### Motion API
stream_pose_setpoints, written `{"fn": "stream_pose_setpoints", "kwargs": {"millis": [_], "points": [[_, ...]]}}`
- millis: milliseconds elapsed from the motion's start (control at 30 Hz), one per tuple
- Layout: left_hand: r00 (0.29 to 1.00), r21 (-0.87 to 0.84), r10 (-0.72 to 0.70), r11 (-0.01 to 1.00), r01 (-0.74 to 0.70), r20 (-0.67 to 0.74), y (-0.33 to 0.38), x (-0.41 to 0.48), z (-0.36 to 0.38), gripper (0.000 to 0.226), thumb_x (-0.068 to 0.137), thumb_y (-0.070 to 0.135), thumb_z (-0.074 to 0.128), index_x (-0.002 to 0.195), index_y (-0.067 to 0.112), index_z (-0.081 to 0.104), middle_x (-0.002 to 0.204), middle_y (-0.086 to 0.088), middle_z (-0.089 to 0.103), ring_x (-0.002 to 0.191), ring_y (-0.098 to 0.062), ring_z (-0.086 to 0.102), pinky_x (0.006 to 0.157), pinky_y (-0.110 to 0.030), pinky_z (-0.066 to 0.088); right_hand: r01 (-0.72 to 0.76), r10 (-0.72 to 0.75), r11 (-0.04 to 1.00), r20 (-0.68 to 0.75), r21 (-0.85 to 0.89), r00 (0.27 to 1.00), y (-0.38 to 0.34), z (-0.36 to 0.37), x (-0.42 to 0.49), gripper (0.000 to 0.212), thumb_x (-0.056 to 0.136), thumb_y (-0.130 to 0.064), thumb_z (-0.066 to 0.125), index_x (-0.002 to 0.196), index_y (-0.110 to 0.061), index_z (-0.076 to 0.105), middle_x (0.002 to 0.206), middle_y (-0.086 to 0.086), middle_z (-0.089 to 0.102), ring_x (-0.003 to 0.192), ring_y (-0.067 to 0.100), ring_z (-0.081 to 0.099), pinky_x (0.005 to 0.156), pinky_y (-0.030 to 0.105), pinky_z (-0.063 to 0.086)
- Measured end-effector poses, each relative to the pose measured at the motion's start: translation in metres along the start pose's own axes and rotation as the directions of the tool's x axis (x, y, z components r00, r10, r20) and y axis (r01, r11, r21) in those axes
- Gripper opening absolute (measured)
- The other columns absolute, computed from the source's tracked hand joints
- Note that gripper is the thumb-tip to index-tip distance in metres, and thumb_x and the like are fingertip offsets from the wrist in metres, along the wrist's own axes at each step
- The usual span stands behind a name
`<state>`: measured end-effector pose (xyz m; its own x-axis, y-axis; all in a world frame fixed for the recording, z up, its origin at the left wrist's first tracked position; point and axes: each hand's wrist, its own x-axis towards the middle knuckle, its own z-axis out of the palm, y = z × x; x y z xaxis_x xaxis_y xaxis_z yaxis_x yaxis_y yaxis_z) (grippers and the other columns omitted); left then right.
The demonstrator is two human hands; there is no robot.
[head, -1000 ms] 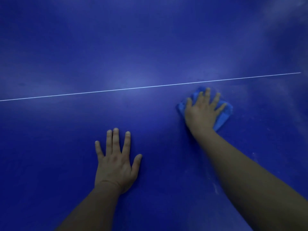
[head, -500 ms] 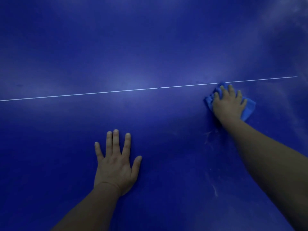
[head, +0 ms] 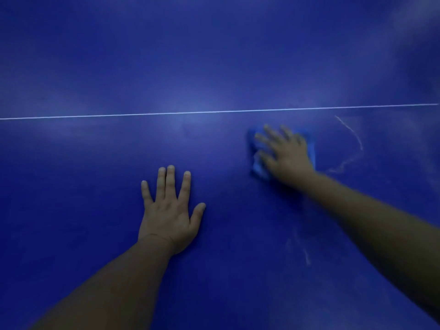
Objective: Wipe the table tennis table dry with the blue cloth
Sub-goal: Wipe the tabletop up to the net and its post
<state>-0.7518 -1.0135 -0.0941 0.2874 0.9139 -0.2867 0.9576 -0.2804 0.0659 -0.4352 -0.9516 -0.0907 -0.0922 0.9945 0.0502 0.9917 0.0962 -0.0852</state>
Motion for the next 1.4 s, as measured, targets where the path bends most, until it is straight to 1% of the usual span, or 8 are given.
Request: {"fn": "stream_pose_setpoints", "kwargs": {"millis": [167,333,567,733,900,1133,1267,1400], "points": [[1.0,-0.019,0.002,1.0,-0.002,-0.012,-0.003,-0.001,0.002,0.077,0.092,0.065,-0.003,0.154,0.024,-0.022,0.164,-0.011,-0.025,0.148,-0.026,-0.032,0.118,-0.061,-0.014,0.196,-0.196,0.981,0.027,0.019,0.98,-0.043,0.005,0.01,0.059,0.091,-0.057,0.034,0.141,-0.034,0.056,0.154,-0.001,0.047,0.138,0.039,0.043,0.107,0.061,0.029],[1.0,-0.032,0.015,0.999,-0.015,-0.009,-0.004,-0.001,0.003,0.074,0.092,0.062,-0.004,0.152,0.024,-0.025,0.163,-0.012,-0.026,0.148,-0.027,-0.032,0.117,-0.062,-0.015,0.791,-0.8,0.597,0.162,0.132,0.577,-0.067,-0.002,-0.11,0.054,0.1,-0.061,0.041,0.149,-0.039,0.044,0.162,-0.008,0.031,0.151,0.029,0.023,0.119,0.058,0.015],[0.999,-0.024,0.034,0.999,-0.033,0.027,-0.005,-0.001,0.001,0.08,0.089,0.064,-0.003,0.155,0.022,-0.021,0.163,-0.01,-0.026,0.148,-0.025,-0.031,0.117,-0.058,-0.019,0.088,-0.091,0.995,0.067,0.037,0.994,-0.06,0.002,0.016,0.07,0.089,-0.071,0.022,0.15,-0.043,0.041,0.162,-0.007,0.032,0.149,0.035,0.027,0.117,0.061,0.014],[0.977,-0.29,0.068,0.949,-0.125,-0.201,-0.032,-0.036,0.0,0.075,0.096,0.054,0.022,0.158,0.011,0.021,0.165,-0.018,0.01,0.154,-0.031,0.003,0.123,-0.05,-0.006,0.461,-0.463,0.884,0.023,0.073,0.886,-0.142,0.019,-0.089,0.059,0.093,-0.065,0.039,0.144,-0.039,0.051,0.158,-0.003,0.041,0.144,0.04,0.035,0.112,0.067,0.024],[0.986,-0.188,-0.048,0.982,0.018,-0.158,-0.078,-0.158,0.035,0.077,0.099,0.058,0.023,0.157,0.008,0.027,0.165,-0.02,0.008,0.154,-0.034,0.003,0.121,-0.06,0.005,0.813,-0.84,0.542,0.14,0.213,0.524,-0.186,0.0,-0.239,0.056,0.098,-0.065,0.043,0.148,-0.041,0.044,0.163,-0.007,0.03,0.152,0.032,0.019,0.118,0.062,0.016],[0.995,-0.009,-0.076,0.997,0.075,-0.063,-0.096,-0.206,0.06,0.078,0.099,0.064,0.019,0.16,0.017,0.005,0.167,-0.015,-0.004,0.154,-0.031,-0.007,0.119,-0.065,0.003,0.195,-0.203,0.976,0.084,0.094,0.976,-0.167,0.01,-0.062,0.065,0.094,-0.068,0.027,0.149,-0.039,0.044,0.161,-0.004,0.034,0.147,0.037,0.029,0.115,0.066,0.018],[0.996,-0.014,-0.066,0.998,0.065,-0.055,-0.098,-0.207,0.063,0.077,0.1,0.061,0.02,0.16,0.017,0.001,0.167,-0.016,-0.006,0.154,-0.031,-0.012,0.119,-0.065,0.0,0.386,-0.39,0.92,0.055,0.061,0.919,-0.213,0.019,-0.076,0.063,0.095,-0.065,0.028,0.148,-0.036,0.047,0.159,0.0,0.038,0.145,0.041,0.031,0.113,0.069,0.02],[0.999,-0.043,0.007,0.999,-0.009,-0.045,-0.106,-0.207,0.065,0.077,0.098,0.056,0.024,0.16,0.013,0.005,0.166,-0.02,-0.005,0.154,-0.034,-0.009,0.117,-0.068,0.003,0.783,-0.798,0.602,0.117,0.154,0.591,-0.247,0.008,-0.218,0.055,0.1,-0.06,0.038,0.15,-0.037,0.044,0.163,-0.002,0.03,0.151,0.036,0.02,0.117,0.065,0.014]]}}
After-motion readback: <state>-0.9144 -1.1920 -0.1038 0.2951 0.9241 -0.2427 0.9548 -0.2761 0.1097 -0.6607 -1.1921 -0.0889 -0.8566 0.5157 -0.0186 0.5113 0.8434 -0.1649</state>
